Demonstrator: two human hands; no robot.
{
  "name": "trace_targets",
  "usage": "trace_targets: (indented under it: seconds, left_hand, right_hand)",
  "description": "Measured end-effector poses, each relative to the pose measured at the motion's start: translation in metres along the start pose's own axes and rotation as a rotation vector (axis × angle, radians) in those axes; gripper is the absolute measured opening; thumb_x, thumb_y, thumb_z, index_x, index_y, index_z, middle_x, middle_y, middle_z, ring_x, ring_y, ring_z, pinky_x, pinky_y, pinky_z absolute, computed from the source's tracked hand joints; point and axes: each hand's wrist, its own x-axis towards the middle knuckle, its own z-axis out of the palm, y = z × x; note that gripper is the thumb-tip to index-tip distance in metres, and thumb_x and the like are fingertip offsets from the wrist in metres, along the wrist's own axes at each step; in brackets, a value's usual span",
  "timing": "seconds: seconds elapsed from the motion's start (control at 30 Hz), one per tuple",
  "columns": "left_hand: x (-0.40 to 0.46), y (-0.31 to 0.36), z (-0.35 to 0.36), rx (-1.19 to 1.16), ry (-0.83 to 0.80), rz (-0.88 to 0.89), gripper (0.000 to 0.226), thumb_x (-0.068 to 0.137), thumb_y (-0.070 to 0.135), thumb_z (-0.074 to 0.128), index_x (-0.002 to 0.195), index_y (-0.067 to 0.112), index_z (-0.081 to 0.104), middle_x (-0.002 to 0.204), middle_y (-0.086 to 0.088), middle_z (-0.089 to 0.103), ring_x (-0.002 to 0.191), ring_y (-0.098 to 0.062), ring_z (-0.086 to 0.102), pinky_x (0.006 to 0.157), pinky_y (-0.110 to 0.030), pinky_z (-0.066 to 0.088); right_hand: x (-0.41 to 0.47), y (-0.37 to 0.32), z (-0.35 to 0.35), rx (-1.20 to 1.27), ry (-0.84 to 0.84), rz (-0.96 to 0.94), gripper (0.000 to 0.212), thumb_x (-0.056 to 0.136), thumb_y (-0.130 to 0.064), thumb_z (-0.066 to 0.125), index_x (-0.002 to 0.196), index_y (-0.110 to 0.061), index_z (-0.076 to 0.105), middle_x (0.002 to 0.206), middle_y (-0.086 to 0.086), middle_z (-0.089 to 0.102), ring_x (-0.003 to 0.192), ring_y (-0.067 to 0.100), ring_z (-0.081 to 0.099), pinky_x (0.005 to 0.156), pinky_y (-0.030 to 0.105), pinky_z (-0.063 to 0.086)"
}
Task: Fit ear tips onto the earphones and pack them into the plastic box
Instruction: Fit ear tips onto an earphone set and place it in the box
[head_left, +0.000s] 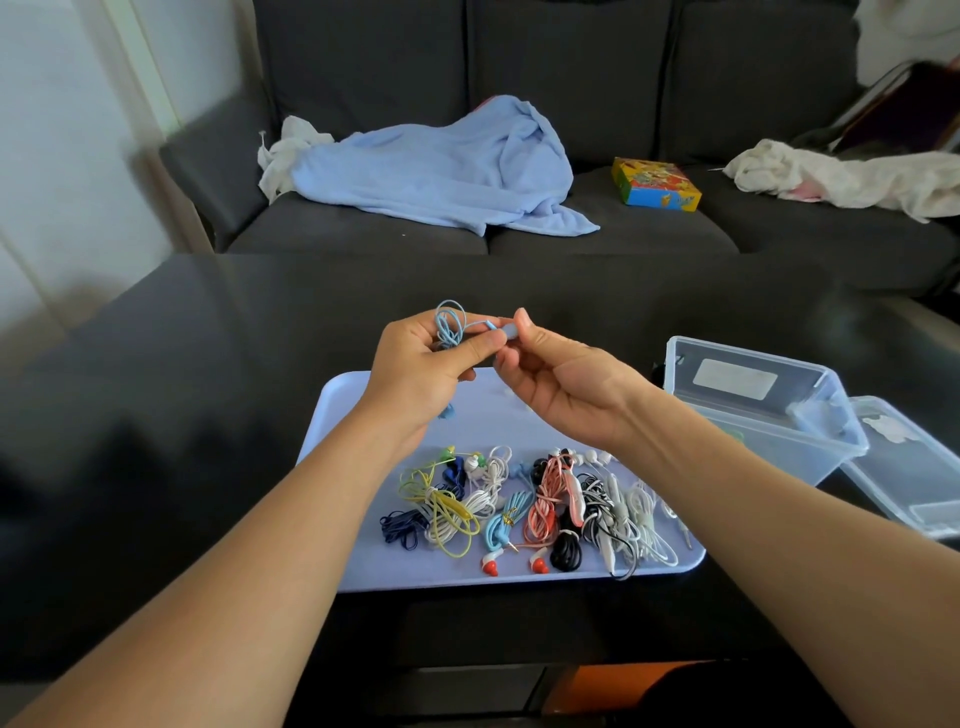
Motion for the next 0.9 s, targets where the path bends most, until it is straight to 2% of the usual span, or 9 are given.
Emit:
trace_targets:
  seconds: [0.07,0.17,0.27,0.37,0.53,0.77,0.9]
  left_hand:
    - [-0.001,0.001,0.0,-0.003,-0.011,-0.004,0.012,0.085,0.011,0.076,0.095,0.017,0.079,0.094,-0.004,0.078,0.082,-0.011,0.07,0.063,-0.02,0.05]
    - [-0.001,0.0,0.001,-0.003,0.006,0.008,0.011,0.084,0.011,0.077,0.091,0.02,0.079,0.092,-0.003,0.078,0.081,-0.01,0.068,0.062,-0.021,0.05]
    - [0.0,-0.003,-0.001,0.032,0.047,0.034,0.012,0.082,0.014,0.079,0.085,0.025,0.079,0.089,-0.001,0.077,0.079,-0.009,0.066,0.061,-0.02,0.049]
    - [-0.001,-0.005,-0.004,0.106,0.052,0.058,0.012,0.082,0.016,0.08,0.084,0.027,0.079,0.08,0.003,0.076,0.075,-0.009,0.066,0.061,-0.02,0.05]
    - [0.001,-0.003,-0.001,0.137,0.039,0.091,0.013,0.082,0.015,0.08,0.085,0.028,0.079,0.086,-0.005,0.077,0.075,-0.011,0.064,0.06,-0.022,0.051]
    - [0.003,-0.005,0.003,0.105,0.075,0.063,0.013,0.083,0.013,0.079,0.087,0.025,0.078,0.08,0.006,0.076,0.074,-0.005,0.065,0.059,-0.02,0.049]
    - [0.003,-0.004,0.006,0.07,0.054,0.055,0.013,0.084,0.011,0.078,0.089,0.023,0.079,0.085,0.005,0.077,0.072,-0.005,0.063,0.058,-0.021,0.048]
  right_hand:
    - [0.0,0.0,0.0,-0.005,-0.004,0.001,0.045,0.079,-0.02,0.069,0.116,0.005,0.067,0.097,0.014,0.066,0.068,0.009,0.062,0.064,0.015,0.057]
    - [0.002,0.001,0.001,-0.037,0.017,-0.046,0.037,0.081,-0.017,0.068,0.11,0.006,0.068,0.088,0.011,0.067,0.064,0.008,0.061,0.062,0.014,0.056]
    - [0.003,0.001,0.002,-0.188,0.064,-0.168,0.019,0.093,-0.009,0.064,0.102,0.007,0.069,0.084,0.01,0.069,0.062,0.007,0.062,0.063,0.013,0.055]
    - [0.001,0.0,0.001,-0.307,0.091,-0.188,0.016,0.095,-0.007,0.063,0.098,0.006,0.071,0.087,0.012,0.072,0.067,0.011,0.066,0.068,0.016,0.057]
    - [-0.003,-0.007,-0.002,-0.228,0.042,-0.087,0.023,0.095,-0.013,0.063,0.106,0.006,0.069,0.088,0.01,0.071,0.073,0.011,0.068,0.073,0.018,0.059]
    - [0.002,-0.007,0.003,-0.278,0.128,-0.177,0.011,0.093,-0.005,0.065,0.093,0.003,0.072,0.084,0.01,0.072,0.062,0.007,0.065,0.064,0.013,0.056]
    - [-0.001,-0.01,-0.003,-0.254,0.067,-0.133,0.015,0.095,-0.013,0.063,0.093,-0.001,0.072,0.077,0.006,0.071,0.066,0.009,0.066,0.069,0.015,0.058]
